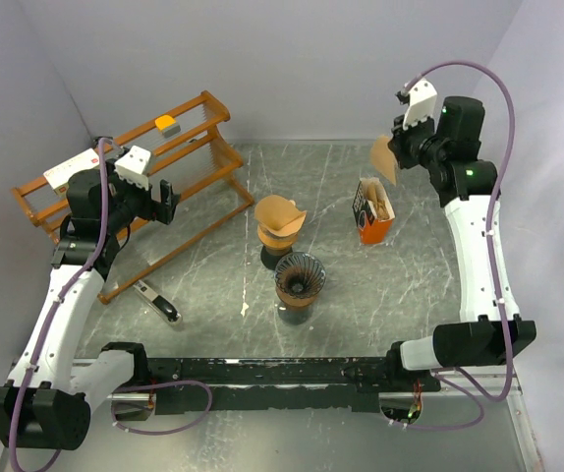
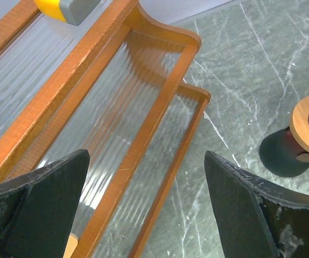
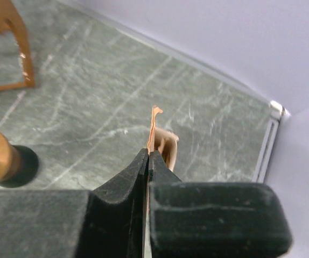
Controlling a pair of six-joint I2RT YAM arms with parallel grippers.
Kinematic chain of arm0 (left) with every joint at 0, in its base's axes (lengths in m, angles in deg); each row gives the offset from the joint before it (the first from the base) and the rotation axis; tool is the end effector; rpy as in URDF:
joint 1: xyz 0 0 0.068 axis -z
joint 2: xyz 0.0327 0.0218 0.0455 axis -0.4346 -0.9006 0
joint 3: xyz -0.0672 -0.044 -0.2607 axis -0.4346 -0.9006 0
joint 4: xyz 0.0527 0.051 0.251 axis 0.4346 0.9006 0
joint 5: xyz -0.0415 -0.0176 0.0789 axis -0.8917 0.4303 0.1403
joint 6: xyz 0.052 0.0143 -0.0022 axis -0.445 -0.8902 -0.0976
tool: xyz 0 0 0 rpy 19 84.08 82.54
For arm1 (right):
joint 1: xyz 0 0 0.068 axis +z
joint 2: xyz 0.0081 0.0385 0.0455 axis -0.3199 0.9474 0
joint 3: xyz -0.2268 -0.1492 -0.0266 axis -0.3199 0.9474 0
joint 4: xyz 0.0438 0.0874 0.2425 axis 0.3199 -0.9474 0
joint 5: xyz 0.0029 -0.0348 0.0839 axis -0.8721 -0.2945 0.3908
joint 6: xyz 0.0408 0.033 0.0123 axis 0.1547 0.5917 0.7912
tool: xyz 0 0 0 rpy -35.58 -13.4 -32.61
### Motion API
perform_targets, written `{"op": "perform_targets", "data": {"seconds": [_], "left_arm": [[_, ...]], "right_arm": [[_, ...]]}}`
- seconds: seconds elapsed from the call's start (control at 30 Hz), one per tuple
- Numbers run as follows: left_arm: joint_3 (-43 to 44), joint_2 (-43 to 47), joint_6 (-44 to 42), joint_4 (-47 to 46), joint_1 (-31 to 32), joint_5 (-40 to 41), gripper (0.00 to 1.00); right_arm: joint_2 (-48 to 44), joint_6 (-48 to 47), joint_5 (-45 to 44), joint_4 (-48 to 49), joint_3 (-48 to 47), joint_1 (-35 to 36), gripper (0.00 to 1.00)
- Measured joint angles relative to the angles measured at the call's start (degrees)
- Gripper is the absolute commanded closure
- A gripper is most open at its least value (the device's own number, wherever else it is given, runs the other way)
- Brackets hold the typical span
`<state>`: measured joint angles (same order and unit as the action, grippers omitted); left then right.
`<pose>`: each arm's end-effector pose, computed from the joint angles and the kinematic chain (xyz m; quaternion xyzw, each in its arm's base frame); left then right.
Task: Place the coffee filter in the dripper
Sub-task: Pick up the coffee filter from the coffee filter holder, then place the coffee filter in the coffee dripper.
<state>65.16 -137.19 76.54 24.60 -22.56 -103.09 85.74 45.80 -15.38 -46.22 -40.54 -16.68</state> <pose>0.2229 -0.0240 0.3589 0.1705 0.7688 -0.1073 0.6069 0.2930 0.0196 0.4503 -0.2030 0.8113 0.0451 0.5464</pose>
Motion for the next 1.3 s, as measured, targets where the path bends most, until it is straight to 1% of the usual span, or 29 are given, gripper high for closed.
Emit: {"op": "perform_targets", "data": {"seconds": [0.2,0.33,0.47,0.63,0.87,1.0,1.13,1.3], "left_arm": [[0.2,-0.09,-0.61,0.28,-0.02,-2.34,0.01],[2.71,-1.81,-1.77,1.75,-0.02,-6.32,0.02],[5.97,-3.67,-3.41,3.89,-0.02,-11.21,0.03],[8.9,-3.98,-6.14,6.99,-0.02,-17.49,0.06],[14.03,-2.97,-13.88,14.21,-0.02,-28.37,0.1],[15.85,-2.14,-17.97,18.86,0.0,-35.54,0.13],[18.16,-3.26,-21.33,23.67,0.0,-41.55,0.16],[19.28,-4.76,-23.93,27.96,0.0,-48.68,0.18]], "right_arm": [[0.02,0.74,9.49,-0.22,-5.7,1.68,1.0],[0.42,0.79,16.48,-0.2,-8.61,4.63,1.0],[0.48,0.68,22.32,0.15,-9.03,8.61,1.0],[0.92,-0.59,28.81,0.15,-9.03,14.32,1.0],[3.1,-2.16,37.9,-0.61,-10.75,22.16,1.0],[4.74,-3.96,39.85,-2.27,-12.61,27.41,1.0],[6.27,-6.27,39.95,-2.82,-13.49,32.87,1.0],[7.02,-8.59,39.98,-2.67,-12.17,36.98,1.0]]}}
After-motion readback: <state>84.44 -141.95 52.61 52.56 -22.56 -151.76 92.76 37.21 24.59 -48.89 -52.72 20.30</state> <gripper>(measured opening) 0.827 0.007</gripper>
